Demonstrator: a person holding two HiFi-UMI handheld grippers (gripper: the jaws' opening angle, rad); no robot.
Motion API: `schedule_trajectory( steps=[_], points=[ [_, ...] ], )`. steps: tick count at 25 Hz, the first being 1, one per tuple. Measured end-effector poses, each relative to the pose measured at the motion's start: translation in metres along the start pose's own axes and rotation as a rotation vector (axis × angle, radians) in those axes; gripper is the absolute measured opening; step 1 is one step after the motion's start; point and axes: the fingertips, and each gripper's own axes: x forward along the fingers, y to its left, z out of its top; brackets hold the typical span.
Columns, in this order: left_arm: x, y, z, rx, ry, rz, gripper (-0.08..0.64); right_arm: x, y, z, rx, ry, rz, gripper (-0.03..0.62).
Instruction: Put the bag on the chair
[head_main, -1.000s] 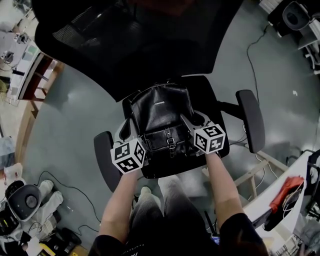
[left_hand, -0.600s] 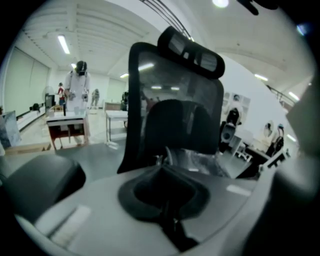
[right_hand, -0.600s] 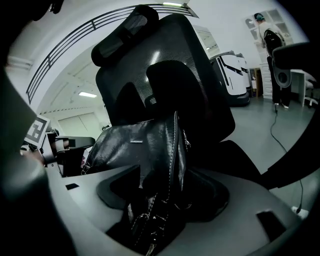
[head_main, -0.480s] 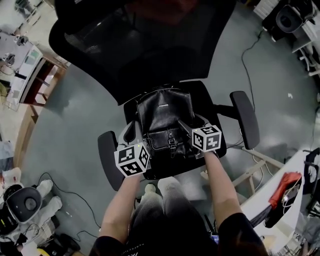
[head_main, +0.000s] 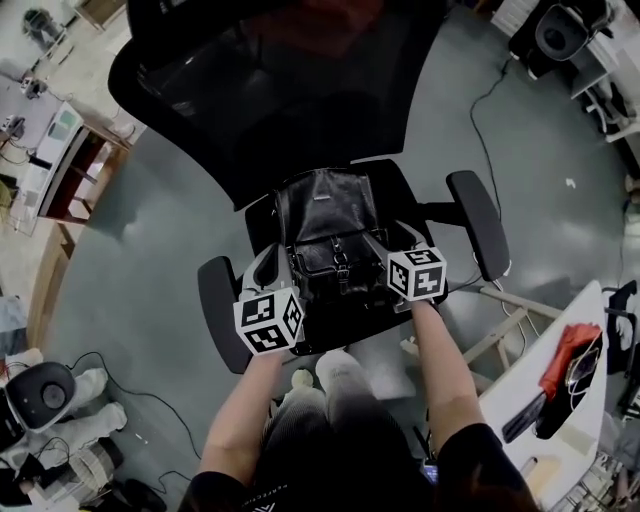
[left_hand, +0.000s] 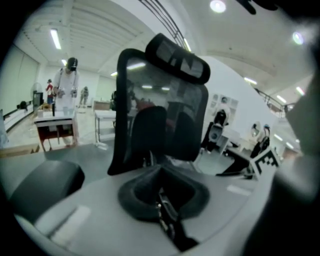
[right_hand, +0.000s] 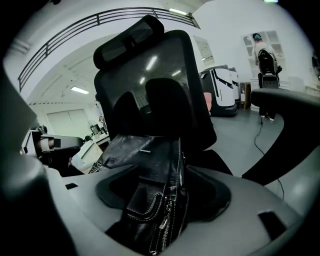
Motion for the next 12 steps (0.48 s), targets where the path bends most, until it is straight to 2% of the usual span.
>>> schedule_trajectory(
  steps=[5,12],
  points=[
    [-0.016,-0.007,0.009,0.029,0.009,-0.053,0.005,-0.018,0.015,0.005,0.002,-0.023,-0.023,0.215],
    [-0.045,-0.008,0.021,0.034,-0.011,-0.08,0.005,-0.049,0.038,0.005,0.035,-0.058,-0.042,0.111]
  ],
)
